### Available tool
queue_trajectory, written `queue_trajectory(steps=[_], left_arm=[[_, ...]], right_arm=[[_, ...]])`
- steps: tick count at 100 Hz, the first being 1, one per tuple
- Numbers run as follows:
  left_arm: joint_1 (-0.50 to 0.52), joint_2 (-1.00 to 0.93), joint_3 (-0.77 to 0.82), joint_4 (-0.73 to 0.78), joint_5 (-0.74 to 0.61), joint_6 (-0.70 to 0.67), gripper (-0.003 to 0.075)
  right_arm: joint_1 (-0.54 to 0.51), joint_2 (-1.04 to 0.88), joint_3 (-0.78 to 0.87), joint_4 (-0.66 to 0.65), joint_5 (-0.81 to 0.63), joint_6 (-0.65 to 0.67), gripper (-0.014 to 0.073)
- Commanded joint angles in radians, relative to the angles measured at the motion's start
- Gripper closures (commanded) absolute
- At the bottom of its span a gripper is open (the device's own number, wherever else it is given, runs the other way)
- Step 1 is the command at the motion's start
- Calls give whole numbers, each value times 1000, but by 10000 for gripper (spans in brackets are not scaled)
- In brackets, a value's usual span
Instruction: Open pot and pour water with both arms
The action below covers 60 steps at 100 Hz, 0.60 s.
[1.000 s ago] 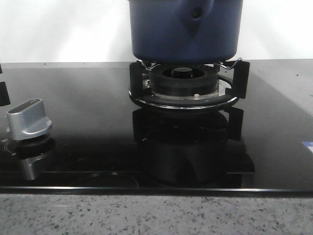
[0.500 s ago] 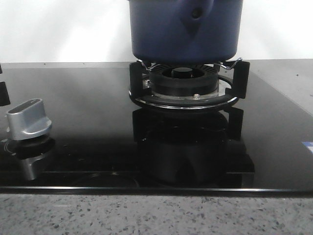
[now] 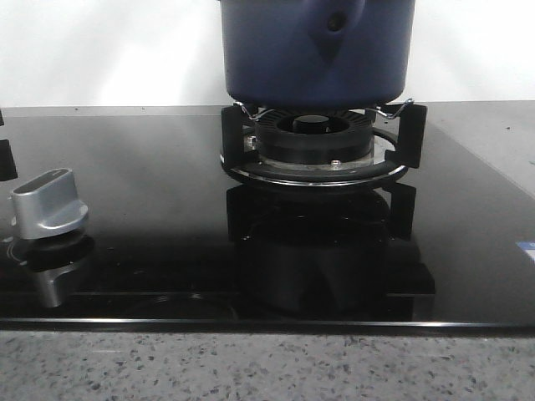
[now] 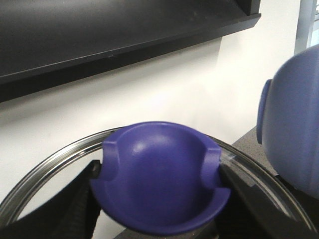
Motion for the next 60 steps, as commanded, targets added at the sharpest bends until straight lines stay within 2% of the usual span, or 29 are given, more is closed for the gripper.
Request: queue_trajectory(steps=[1, 21, 36, 50, 60], left_arm=[[2, -55, -39, -88, 13, -9, 531], [2, -55, -39, -96, 64, -9, 531], [-27, -55, -39, -100, 80, -9, 531], [-78, -53, -39, -100, 80, -9, 531], [-115, -53, -39, -100, 78, -9, 531]], right_arm=[[2, -62, -90, 5, 82, -3, 650], [2, -78, -280, 63, 610, -3, 649], [-24, -78, -416, 64, 917, -3, 649], [-115, -78, -528, 69, 1207, 43, 649], [-220, -78, -585, 69, 1404, 58, 649]])
